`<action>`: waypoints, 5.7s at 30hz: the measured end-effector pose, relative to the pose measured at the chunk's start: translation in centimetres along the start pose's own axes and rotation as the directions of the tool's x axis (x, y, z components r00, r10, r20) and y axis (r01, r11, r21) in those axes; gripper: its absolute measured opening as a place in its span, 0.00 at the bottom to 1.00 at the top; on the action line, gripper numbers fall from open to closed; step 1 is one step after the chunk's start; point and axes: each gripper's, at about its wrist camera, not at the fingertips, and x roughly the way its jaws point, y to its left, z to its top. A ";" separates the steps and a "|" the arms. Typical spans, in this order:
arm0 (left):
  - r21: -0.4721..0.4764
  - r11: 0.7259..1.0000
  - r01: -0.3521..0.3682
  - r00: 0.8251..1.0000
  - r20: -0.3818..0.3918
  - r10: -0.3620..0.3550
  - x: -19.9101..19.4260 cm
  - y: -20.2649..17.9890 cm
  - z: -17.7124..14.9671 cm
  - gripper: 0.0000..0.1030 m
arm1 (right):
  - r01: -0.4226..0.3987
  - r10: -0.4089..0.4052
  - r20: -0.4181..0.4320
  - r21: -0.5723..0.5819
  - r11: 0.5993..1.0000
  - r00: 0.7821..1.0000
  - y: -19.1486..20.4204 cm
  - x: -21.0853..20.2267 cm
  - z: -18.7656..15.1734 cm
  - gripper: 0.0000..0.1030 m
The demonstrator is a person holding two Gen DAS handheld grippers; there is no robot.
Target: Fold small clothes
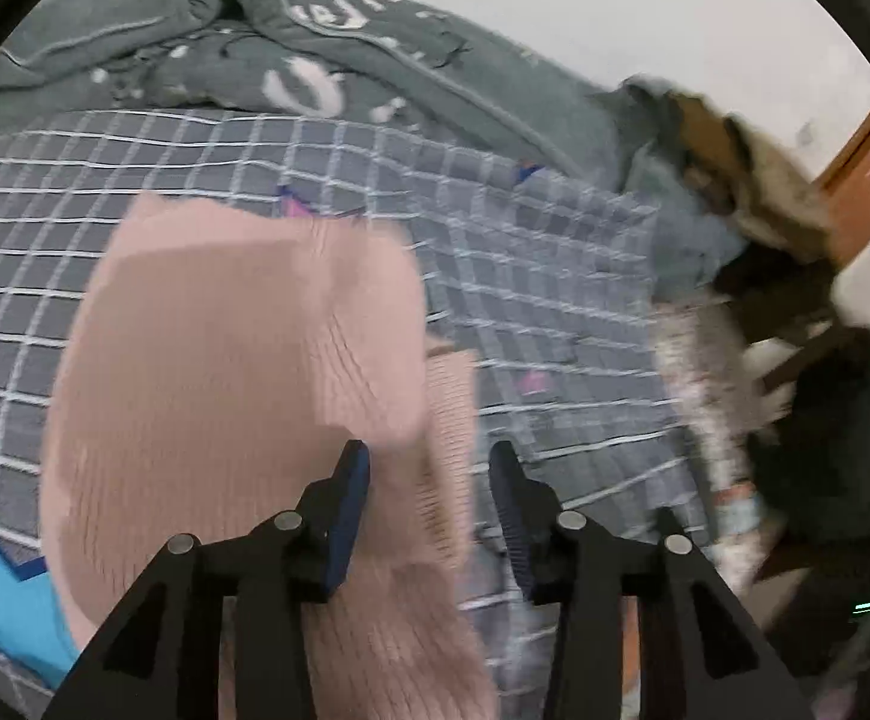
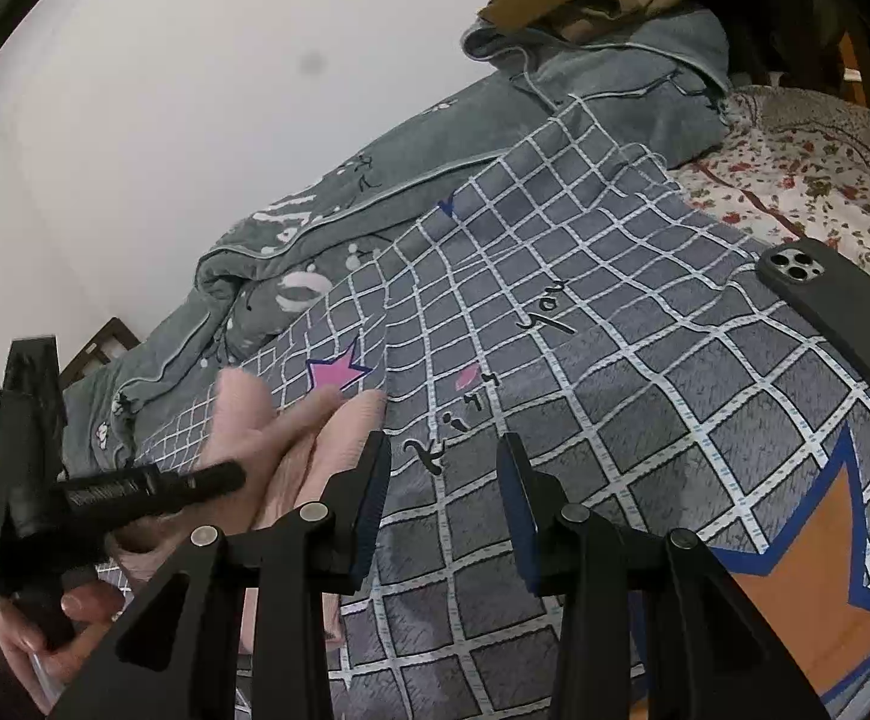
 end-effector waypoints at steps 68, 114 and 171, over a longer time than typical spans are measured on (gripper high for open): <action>0.060 0.973 0.223 0.958 0.171 -0.230 -3.2 15.7 -1.8 0.57 | -0.066 0.045 -0.074 -0.304 0.950 0.996 9.8 4.8 -5.0 0.33; -0.124 0.992 -0.004 0.923 0.382 0.051 -11.3 27.6 0.5 0.58 | -0.255 0.220 -0.212 -0.160 0.954 0.952 28.2 9.8 1.5 0.26; 0.226 0.957 -0.182 0.940 0.326 0.102 -6.6 16.5 -6.4 0.13 | -0.240 0.185 -0.229 -0.243 0.940 0.956 13.3 10.1 -4.1 0.35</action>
